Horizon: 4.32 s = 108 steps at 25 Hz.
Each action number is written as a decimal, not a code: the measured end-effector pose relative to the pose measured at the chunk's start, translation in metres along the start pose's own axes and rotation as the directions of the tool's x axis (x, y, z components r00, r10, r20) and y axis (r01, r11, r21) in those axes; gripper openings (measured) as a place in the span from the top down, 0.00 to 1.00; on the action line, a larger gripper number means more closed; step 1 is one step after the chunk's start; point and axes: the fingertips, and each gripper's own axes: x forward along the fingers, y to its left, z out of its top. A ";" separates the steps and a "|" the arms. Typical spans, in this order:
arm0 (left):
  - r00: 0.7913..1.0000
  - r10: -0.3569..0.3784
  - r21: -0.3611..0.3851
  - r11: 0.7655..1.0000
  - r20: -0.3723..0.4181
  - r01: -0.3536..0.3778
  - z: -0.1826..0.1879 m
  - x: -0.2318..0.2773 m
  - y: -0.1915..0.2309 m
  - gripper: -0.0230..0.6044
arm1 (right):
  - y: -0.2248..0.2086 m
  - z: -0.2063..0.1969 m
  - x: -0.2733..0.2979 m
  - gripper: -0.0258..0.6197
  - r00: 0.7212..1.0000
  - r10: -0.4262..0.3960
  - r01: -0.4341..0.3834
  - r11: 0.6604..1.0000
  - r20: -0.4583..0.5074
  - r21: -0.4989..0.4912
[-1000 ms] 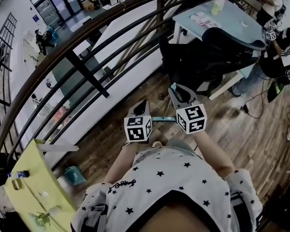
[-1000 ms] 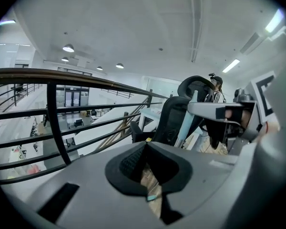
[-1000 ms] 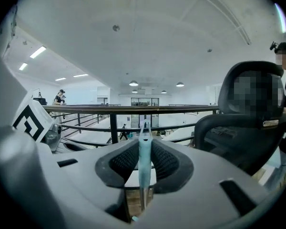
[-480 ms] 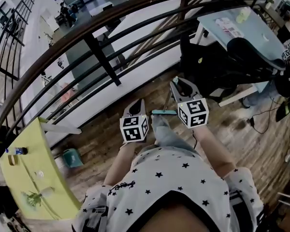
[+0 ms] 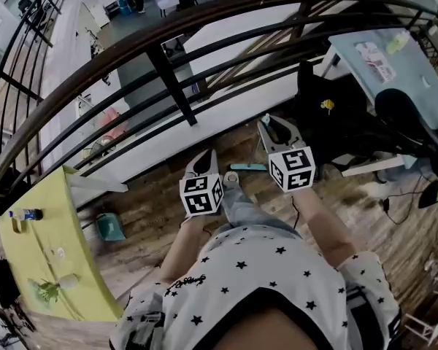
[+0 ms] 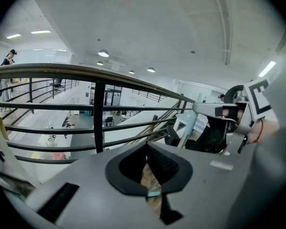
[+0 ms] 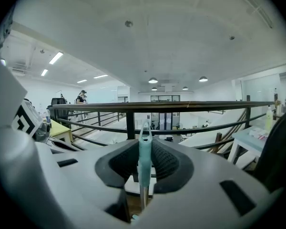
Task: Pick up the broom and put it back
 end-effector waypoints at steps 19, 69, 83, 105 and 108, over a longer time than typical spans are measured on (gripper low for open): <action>0.995 0.090 -0.035 0.995 -0.051 -0.091 0.024 0.085 0.080 0.95 | -0.027 -0.031 0.140 0.85 0.996 0.057 -0.059 0.998 -0.072 -0.036; 0.975 0.139 -0.124 0.979 -0.174 -0.162 -0.011 0.205 0.175 0.95 | -0.051 -0.121 0.424 0.84 0.974 0.080 -0.105 0.989 -0.214 -0.106; 0.972 0.135 -0.139 0.977 -0.195 -0.163 -0.013 0.219 0.189 0.95 | -0.066 -0.128 0.490 0.84 0.955 0.070 -0.107 0.987 -0.288 -0.116; 0.968 0.142 -0.160 0.971 -0.206 -0.177 -0.017 0.221 0.199 0.95 | -0.082 -0.130 0.528 0.84 0.963 0.006 -0.042 0.991 -0.269 -0.128; 0.968 0.146 -0.162 0.970 -0.205 -0.181 -0.017 0.219 0.201 0.95 | -0.081 -0.129 0.529 0.83 0.964 0.003 -0.039 0.991 -0.267 -0.131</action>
